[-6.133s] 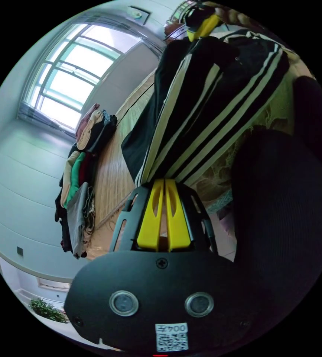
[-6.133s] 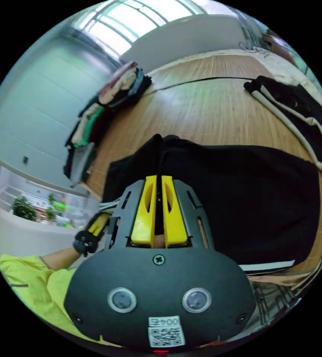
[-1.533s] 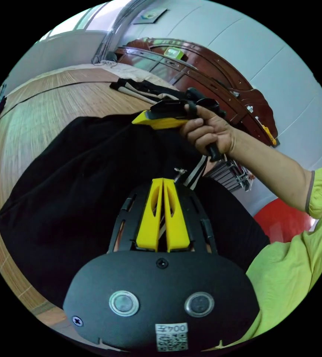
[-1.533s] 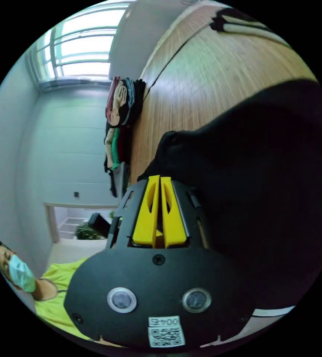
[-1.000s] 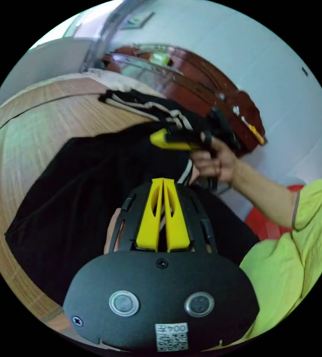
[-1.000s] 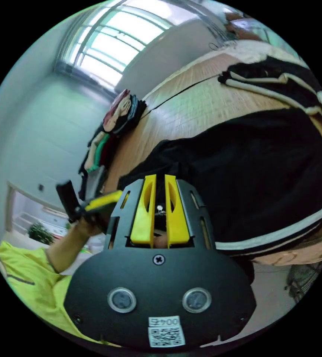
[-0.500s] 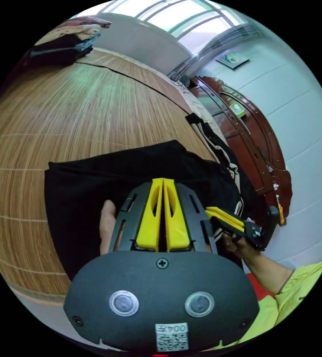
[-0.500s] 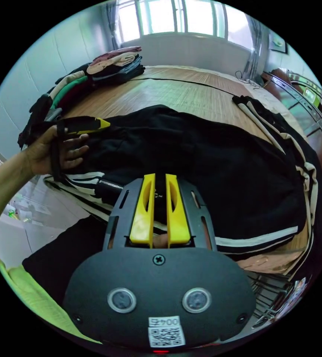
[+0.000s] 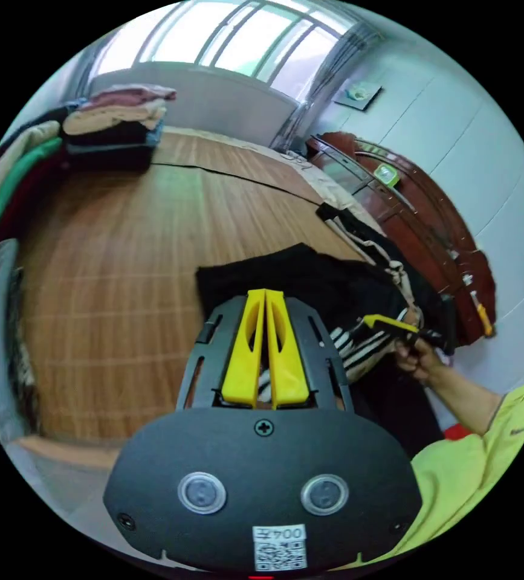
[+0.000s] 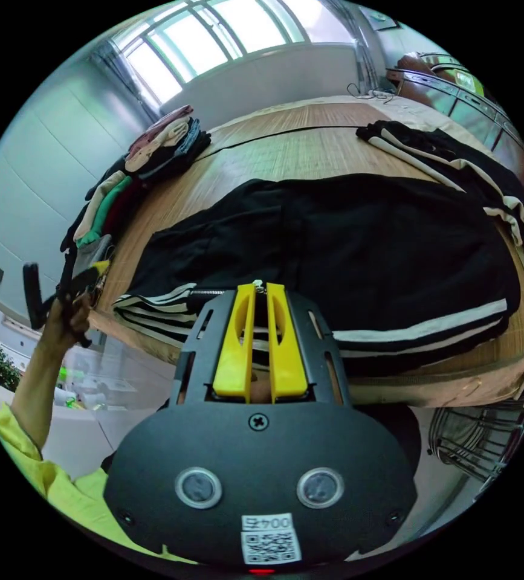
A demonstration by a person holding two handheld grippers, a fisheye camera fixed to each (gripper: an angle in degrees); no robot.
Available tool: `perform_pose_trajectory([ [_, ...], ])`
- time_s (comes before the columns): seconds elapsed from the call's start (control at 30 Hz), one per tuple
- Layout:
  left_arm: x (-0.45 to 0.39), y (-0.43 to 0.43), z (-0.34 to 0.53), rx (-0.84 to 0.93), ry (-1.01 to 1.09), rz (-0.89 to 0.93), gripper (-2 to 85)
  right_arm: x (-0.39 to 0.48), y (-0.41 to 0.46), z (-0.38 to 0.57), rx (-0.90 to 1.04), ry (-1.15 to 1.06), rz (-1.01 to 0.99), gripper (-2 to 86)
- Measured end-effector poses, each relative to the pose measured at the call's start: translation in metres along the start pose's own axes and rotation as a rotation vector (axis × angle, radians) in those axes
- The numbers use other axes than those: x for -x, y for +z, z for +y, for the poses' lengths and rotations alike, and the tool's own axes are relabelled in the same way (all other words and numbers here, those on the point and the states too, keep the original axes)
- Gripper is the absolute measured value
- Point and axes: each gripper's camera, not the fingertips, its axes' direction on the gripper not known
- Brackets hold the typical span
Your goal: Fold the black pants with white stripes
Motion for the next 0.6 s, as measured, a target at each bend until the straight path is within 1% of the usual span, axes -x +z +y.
perform_pose_trajectory([
  [0.03, -0.012, -0.015, 0.039, -0.025, 0.035, -0.075, 0.3, 0.004, 0.0, 0.008, -0.019, 0.001, 0.01, 5.0],
  [0.07, -0.02, -0.02, 0.06, -0.038, 0.051, -0.118, 0.3, 0.009, 0.001, 0.012, -0.029, 0.003, 0.019, 5.1],
  [0.13, -0.056, -0.014, 0.132, -0.031, 0.133, -0.275, 0.7, 0.017, 0.003, 0.012, -0.016, 0.003, 0.047, 5.4],
  [0.17, -0.065, -0.007, 0.145, -0.022, 0.154, -0.32, 0.8, 0.026, 0.002, 0.008, -0.007, 0.004, 0.071, 5.9],
  [0.23, -0.096, 0.022, 0.174, -0.014, 0.214, -0.485, 1.3, 0.041, -0.004, 0.002, -0.027, -0.003, 0.095, 6.3],
  [0.3, -0.11, 0.037, 0.178, -0.043, 0.198, -0.533, 2.0, 0.058, -0.011, -0.002, -0.073, -0.024, 0.108, 6.4],
  [0.37, -0.118, 0.046, 0.175, -0.083, 0.166, -0.542, 2.7, 0.072, -0.006, -0.009, -0.042, -0.042, 0.122, 6.4],
  [0.53, -0.13, 0.082, 0.171, -0.044, 0.211, -0.659, 4.8, 0.082, 0.012, -0.017, 0.04, -0.016, 0.143, 6.1],
  [0.6, -0.128, 0.087, 0.174, -0.043, 0.209, -0.658, 4.6, 0.086, 0.013, -0.018, 0.043, -0.014, 0.142, 5.9],
])
